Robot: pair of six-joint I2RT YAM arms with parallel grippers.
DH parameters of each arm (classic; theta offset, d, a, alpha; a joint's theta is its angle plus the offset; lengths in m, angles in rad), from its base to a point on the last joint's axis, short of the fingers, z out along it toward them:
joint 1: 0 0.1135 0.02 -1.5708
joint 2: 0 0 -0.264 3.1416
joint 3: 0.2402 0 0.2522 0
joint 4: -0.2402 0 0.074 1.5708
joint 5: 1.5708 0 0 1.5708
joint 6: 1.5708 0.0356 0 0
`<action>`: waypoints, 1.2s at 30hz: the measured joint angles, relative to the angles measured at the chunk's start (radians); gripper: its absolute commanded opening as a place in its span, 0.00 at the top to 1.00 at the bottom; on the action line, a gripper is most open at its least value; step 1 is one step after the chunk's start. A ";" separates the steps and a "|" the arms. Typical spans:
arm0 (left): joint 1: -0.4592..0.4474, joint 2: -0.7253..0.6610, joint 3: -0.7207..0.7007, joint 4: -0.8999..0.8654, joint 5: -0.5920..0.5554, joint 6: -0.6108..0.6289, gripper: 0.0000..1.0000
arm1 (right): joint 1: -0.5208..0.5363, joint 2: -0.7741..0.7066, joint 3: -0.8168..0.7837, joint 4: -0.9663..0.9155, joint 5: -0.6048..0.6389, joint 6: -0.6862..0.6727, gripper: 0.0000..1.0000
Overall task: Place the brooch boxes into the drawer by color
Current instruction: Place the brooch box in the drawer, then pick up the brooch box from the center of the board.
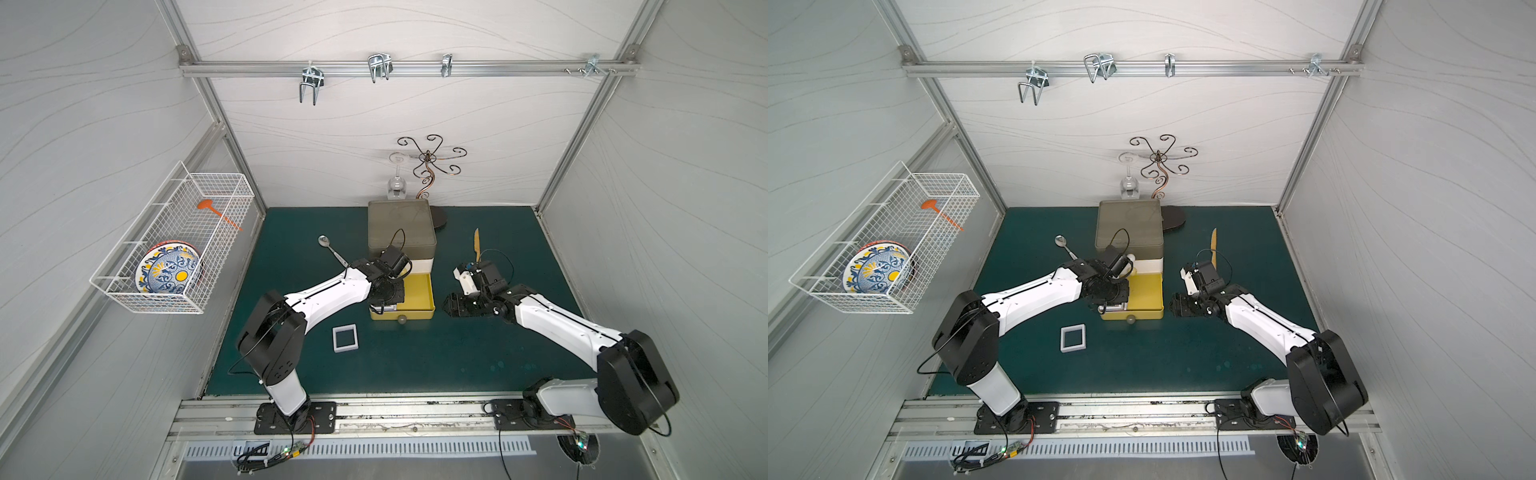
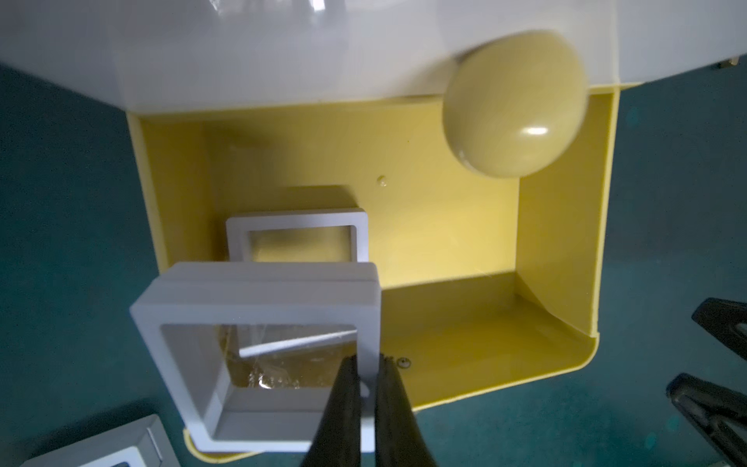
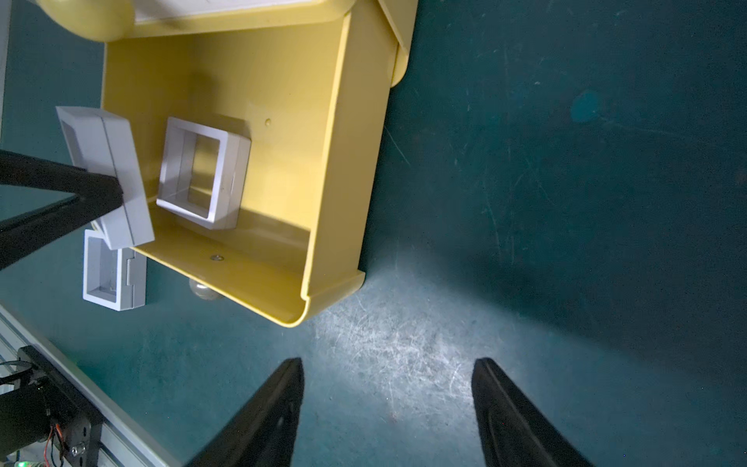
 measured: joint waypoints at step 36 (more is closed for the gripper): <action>0.267 -0.484 -0.451 -0.240 -0.084 -0.106 0.52 | 0.068 0.044 0.000 0.047 0.019 -0.004 0.23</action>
